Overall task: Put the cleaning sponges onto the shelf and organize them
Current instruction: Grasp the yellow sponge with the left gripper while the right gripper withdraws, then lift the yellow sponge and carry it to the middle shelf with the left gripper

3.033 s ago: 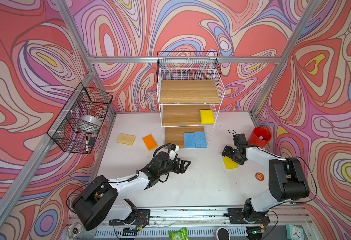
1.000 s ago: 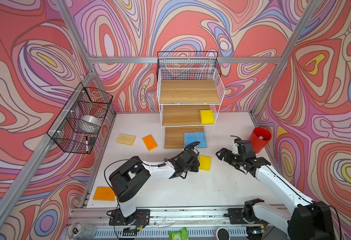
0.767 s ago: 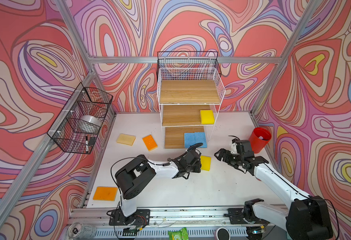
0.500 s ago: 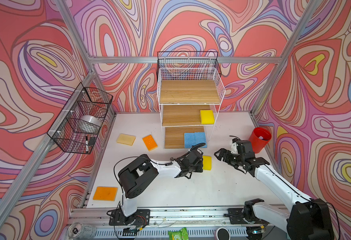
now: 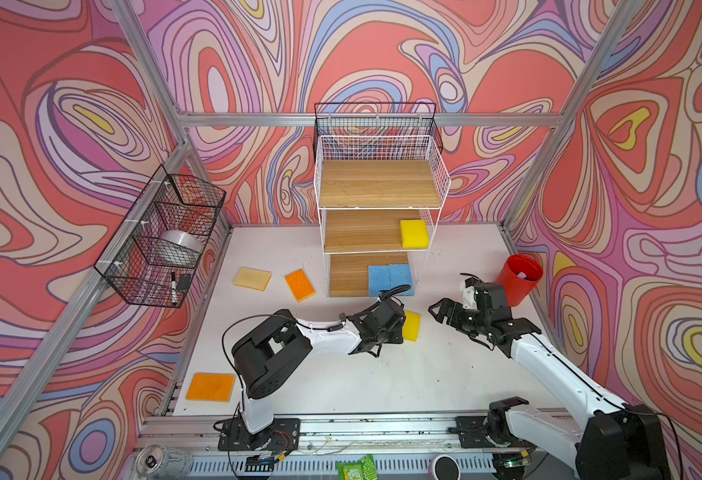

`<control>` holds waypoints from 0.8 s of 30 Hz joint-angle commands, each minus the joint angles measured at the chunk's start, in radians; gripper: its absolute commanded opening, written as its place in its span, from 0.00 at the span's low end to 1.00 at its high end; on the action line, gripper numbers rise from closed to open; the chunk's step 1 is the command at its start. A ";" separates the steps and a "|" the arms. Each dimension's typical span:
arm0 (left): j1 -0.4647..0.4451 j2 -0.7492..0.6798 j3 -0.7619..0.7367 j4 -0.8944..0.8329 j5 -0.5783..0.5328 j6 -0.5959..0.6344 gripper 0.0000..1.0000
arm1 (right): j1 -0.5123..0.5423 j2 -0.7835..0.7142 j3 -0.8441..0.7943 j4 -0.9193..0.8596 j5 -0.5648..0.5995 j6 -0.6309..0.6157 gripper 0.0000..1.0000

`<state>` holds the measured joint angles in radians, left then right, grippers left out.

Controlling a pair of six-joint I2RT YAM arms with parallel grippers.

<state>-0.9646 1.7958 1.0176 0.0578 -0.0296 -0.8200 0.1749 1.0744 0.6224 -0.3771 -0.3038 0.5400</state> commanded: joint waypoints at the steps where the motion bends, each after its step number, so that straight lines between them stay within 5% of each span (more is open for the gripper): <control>1: -0.008 -0.096 0.031 -0.063 -0.040 0.036 0.05 | -0.007 -0.023 -0.006 0.003 0.017 -0.013 0.98; 16: 0.017 -0.418 0.105 -0.298 -0.079 0.150 0.06 | -0.006 -0.295 0.020 -0.108 0.137 -0.037 0.98; 24: 0.057 -0.519 0.191 -0.413 -0.108 0.199 0.06 | -0.008 -0.310 0.023 -0.115 0.173 -0.032 0.98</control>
<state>-0.9127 1.3128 1.1625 -0.2779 -0.1062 -0.6567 0.1719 0.7670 0.6247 -0.4820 -0.1623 0.5159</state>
